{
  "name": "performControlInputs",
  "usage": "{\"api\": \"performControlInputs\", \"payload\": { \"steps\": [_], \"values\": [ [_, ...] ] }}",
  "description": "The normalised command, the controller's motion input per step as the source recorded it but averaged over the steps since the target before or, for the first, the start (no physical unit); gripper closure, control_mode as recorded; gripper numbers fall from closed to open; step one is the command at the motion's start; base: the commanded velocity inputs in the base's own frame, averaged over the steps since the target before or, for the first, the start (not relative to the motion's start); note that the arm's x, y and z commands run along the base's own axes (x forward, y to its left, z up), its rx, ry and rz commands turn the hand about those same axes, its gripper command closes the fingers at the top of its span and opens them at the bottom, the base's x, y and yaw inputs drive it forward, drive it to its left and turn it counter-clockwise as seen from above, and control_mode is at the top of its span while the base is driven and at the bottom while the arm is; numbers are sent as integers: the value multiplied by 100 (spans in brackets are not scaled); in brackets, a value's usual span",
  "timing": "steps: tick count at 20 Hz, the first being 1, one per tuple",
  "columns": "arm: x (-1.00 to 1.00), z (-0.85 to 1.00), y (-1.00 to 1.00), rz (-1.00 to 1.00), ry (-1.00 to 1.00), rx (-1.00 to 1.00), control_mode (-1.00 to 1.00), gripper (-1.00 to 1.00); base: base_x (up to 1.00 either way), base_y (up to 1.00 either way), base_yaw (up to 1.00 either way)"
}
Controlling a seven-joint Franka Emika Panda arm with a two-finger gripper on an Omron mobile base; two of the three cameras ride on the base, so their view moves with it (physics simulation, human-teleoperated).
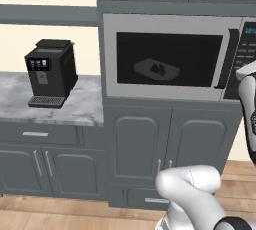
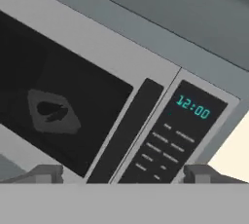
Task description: Place the tupperware containing the fish and eggplant meal in the microwave. Close the microwave door and press the start button to reheat the meal.
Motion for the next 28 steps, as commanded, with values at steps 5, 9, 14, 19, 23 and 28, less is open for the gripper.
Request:
{"api": "performControlInputs", "payload": {
  "steps": [5,9,14,19,23,28],
  "values": [
    [-41,-11,-29,-33,-20,96,-100,-100,0,0,0],
    [-21,-20,-26,-28,-3,100,-100,-100,0,0,0],
    [0,-40,-15,-24,0,100,-100,-100,0,0,0],
    [1,-41,-3,-25,-3,92,-100,-100,0,0,0],
    [9,-3,1,-13,-11,20,-100,-100,0,0,0],
    [18,0,26,-10,-8,1,-100,100,0,0,0]
  ]
}}
